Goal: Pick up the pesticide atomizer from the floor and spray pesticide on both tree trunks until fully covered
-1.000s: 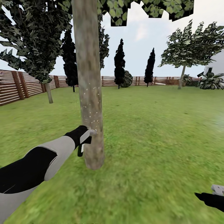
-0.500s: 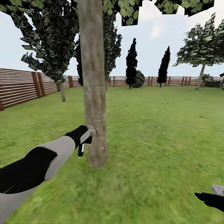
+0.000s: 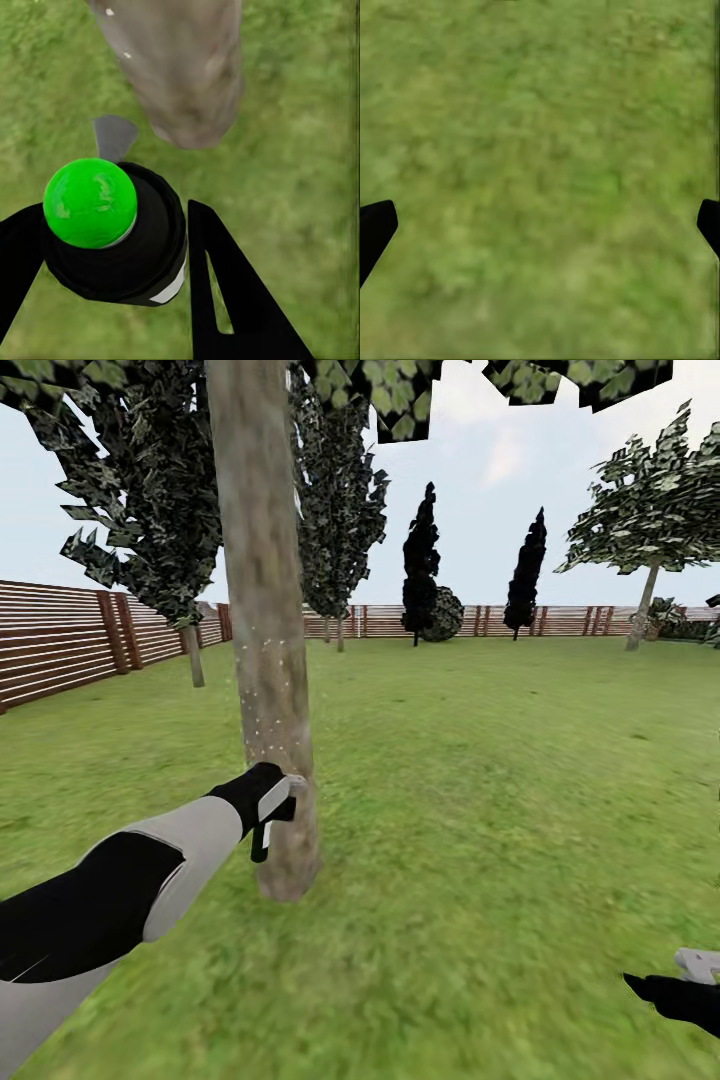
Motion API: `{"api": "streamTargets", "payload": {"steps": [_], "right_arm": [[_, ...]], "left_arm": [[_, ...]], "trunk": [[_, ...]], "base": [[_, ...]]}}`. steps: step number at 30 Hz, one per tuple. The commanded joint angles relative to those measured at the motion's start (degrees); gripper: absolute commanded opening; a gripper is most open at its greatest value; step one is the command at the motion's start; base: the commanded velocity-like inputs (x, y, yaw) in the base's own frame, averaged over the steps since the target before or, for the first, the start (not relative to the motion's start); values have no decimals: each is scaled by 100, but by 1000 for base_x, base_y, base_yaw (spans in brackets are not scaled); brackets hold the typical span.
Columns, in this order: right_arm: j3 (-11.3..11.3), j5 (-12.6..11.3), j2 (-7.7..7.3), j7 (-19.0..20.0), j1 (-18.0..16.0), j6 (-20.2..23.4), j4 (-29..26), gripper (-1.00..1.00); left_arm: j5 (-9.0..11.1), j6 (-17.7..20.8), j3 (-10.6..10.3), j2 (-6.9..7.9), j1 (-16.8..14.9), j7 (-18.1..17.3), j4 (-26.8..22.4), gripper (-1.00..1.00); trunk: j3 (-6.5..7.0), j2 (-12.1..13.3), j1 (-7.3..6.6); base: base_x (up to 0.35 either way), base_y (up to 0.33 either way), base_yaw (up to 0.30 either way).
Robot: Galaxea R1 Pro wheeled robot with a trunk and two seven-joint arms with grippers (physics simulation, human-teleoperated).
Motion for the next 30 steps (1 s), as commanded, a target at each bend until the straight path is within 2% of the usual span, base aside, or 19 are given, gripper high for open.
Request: {"api": "streamTargets", "payload": {"steps": [1, 4, 14, 30], "right_arm": [[-1, 0, -2, 2, 0, 0, 1, 100], [-2, -1, -2, 8, 0, 3, -4, 100], [-2, -1, -2, 2, 0, 4, -3, 100], [-2, -1, -2, -4, 0, 3, 1, 100]], "left_arm": [[-5, 1, -7, -2, 0, 1, -2, -100], [-2, 1, -7, -3, 0, 1, -3, -100], [-2, 1, -7, -4, 0, 1, -4, -100], [4, 1, -7, -4, 0, 1, -4, -100]], "trunk": [[0, 0, 0], [0, 0, 0], [0, 0, 0], [0, 0, 0]], "base": [[118, -321, 0], [128, -321, 79], [125, -320, 246], [5, -320, 254]]}}
